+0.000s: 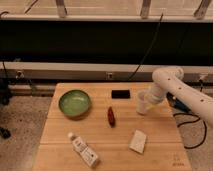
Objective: Pick up the ceramic cup
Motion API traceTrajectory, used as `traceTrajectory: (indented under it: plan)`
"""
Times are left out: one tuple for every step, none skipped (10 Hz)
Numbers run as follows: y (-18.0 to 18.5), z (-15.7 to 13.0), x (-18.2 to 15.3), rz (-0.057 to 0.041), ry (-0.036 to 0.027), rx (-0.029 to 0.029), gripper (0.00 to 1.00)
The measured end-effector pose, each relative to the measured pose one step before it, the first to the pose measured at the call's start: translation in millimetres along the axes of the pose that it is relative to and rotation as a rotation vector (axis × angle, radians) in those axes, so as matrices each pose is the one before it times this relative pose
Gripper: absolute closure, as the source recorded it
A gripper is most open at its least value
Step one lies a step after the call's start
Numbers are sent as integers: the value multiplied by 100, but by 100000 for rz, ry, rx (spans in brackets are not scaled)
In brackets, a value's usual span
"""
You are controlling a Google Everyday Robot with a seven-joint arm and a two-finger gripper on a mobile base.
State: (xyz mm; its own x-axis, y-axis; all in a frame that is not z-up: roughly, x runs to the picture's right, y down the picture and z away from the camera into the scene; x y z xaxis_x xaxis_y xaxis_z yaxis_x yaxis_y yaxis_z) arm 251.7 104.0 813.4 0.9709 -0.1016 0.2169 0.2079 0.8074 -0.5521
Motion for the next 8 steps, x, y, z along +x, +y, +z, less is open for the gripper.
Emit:
traceTrajectory:
  plan:
    - [-143,-79,-66,-84,-113,197,100]
    - [-68,-129,4,-93,49,16,100]
    - [-10,-106,-28,-110,-25,-170,100]
    - [5,-151,20,-89,32,-193,100]
    - [-59,-127,-10,-52,-22,45,100]
    - [-109,-178,-21,-115,-31,176,100]
    - [-30,-36,12,-26,-29,76,100]
    - [-27,-115,24,-68,38,56,100]
